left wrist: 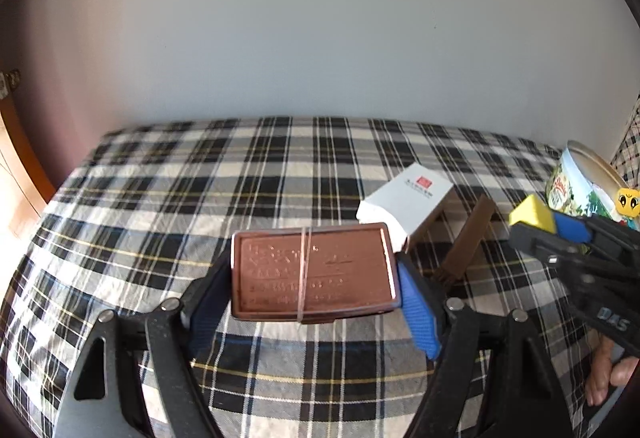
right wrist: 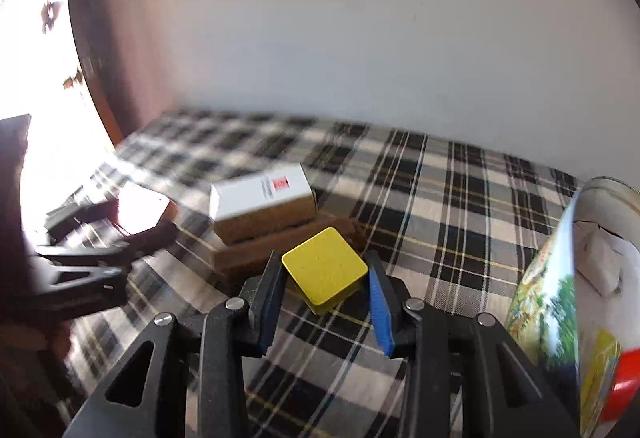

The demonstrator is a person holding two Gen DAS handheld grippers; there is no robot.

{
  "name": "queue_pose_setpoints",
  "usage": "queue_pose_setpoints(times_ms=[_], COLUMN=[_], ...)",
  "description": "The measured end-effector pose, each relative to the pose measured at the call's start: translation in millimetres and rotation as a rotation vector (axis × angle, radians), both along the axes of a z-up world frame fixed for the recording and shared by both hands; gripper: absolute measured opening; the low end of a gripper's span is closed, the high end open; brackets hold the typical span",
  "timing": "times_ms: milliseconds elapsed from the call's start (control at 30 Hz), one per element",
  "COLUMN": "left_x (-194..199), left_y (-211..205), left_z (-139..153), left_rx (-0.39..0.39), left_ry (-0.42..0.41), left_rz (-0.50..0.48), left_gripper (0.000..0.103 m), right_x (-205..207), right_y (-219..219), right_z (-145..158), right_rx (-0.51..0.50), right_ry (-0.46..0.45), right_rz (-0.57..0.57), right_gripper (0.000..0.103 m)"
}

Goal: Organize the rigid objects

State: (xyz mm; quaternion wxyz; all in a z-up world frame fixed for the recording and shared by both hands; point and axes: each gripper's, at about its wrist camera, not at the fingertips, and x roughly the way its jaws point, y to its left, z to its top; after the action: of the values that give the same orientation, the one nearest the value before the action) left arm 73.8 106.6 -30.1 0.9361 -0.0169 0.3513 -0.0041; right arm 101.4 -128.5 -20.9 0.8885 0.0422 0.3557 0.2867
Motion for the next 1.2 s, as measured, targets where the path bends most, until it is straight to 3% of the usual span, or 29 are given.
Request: queue_pose_setpoints(times_ms=[167,433,900,1033,1200], left_x=[-13.1,-25.0,-36.3,-39.8,-40.5], left_y=[3.0,-1.4,-1.4,-4.6,-9.8], left_z=[14.8,21.7,25.5,27.0,27.9], left_rx=[-0.029,-0.016,-0.010,0.011,0.024], left_ry=[-0.124,-0.220,-0.252,-0.272,-0.279], left_rz=[0.027,0.056,0.132,0.142,0.126], left_gripper=[0.078,0.078,0.077,0.059,0.059], right_x=[-26.8,-48.9,-55.5,-60.6,-68.1], right_y=[-11.8,-23.2,-32.2,-34.9,-38.1], right_z=[19.8,34.5,39.5,40.1,38.7], right_rx=[0.030,-0.013,0.024,0.022,0.007], right_ry=[-0.160,-0.315,-0.325,-0.325,-0.317], right_rz=[-0.100,-0.224,-0.238,-0.238,-0.232], right_gripper=[0.041,0.041,0.041,0.041,0.041])
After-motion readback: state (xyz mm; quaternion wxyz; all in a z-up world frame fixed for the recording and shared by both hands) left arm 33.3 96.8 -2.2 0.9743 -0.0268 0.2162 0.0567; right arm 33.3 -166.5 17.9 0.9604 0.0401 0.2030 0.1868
